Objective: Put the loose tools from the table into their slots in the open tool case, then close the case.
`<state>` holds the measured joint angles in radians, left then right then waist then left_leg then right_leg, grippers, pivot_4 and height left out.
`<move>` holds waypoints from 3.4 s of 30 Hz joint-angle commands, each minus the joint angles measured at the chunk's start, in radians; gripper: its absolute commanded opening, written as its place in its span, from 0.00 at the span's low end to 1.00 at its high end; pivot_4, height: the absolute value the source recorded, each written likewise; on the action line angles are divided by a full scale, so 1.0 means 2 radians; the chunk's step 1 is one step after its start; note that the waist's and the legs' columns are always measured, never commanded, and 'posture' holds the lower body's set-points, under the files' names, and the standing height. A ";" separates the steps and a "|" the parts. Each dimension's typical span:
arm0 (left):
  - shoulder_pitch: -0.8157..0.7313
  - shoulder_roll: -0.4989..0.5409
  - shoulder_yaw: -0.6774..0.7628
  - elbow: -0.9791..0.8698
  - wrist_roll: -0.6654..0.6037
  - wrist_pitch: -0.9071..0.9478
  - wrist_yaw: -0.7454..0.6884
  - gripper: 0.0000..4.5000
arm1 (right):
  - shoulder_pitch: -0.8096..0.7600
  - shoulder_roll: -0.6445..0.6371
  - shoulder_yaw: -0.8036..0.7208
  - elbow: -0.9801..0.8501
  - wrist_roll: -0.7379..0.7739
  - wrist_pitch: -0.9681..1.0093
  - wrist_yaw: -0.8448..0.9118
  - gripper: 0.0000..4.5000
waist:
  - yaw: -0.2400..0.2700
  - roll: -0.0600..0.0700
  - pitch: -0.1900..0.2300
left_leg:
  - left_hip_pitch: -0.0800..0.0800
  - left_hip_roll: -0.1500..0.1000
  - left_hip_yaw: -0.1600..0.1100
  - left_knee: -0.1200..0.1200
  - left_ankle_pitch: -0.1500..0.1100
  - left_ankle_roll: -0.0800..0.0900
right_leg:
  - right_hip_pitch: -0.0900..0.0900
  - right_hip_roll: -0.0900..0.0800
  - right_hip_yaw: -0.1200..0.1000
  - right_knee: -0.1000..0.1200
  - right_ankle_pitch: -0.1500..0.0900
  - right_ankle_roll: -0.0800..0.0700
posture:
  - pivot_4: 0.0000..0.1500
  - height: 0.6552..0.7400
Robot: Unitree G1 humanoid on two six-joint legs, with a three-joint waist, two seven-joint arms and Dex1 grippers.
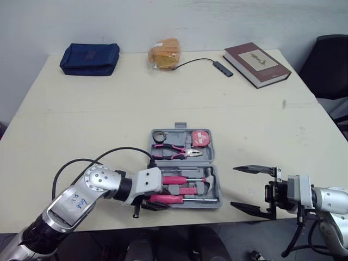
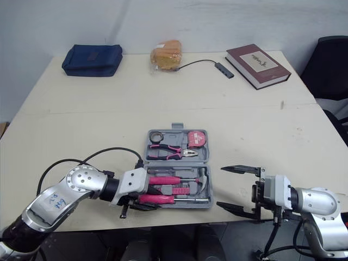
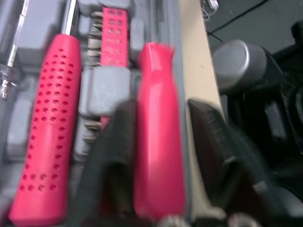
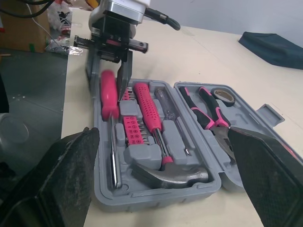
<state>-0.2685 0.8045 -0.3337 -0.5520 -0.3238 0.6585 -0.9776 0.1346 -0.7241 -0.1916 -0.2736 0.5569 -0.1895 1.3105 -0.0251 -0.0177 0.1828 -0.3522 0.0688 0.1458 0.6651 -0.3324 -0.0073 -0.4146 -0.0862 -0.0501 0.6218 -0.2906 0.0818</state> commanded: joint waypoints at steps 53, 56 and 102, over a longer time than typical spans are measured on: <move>0.016 -0.101 0.028 0.128 -0.017 -0.209 -0.063 0.01 | 0.042 -0.001 -0.028 -0.024 -0.012 0.000 -0.075 1.00 | 0.000 0.002 -0.004 | 0.001 0.000 0.000 0.000 0.001 0.003 | 0.001 -0.004 -0.001 0.000 0.001 0.001 | 1.00 1.00; 0.020 -0.096 0.080 0.134 -0.050 -0.217 -0.072 0.01 | 0.047 -0.009 -0.051 -0.014 -0.009 0.002 -0.073 1.00 | 0.000 0.001 -0.003 | -0.001 -0.001 -0.001 0.000 0.001 0.003 | 0.000 -0.004 -0.001 0.000 0.001 0.002 | 1.00 1.00; 0.030 -0.098 0.170 0.245 0.020 -0.178 0.085 0.00 | -0.165 0.023 0.125 0.120 -0.216 0.107 -0.193 0.01 | -0.002 0.002 -0.002 | -0.002 -0.001 0.001 -0.001 0.001 -0.001 | -0.002 -0.004 -0.001 -0.001 0.001 0.002 | 1.00 1.00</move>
<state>-0.1970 0.6117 0.0170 -0.0527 -0.2991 0.3018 -0.8182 -0.1839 -0.6890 0.0432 -0.0028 0.1422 0.0216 0.9450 -0.0286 -0.0146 0.1784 -0.3560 0.0669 0.1477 0.6635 -0.3300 -0.0100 -0.4184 -0.0945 -0.0527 0.6205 -0.2889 0.0851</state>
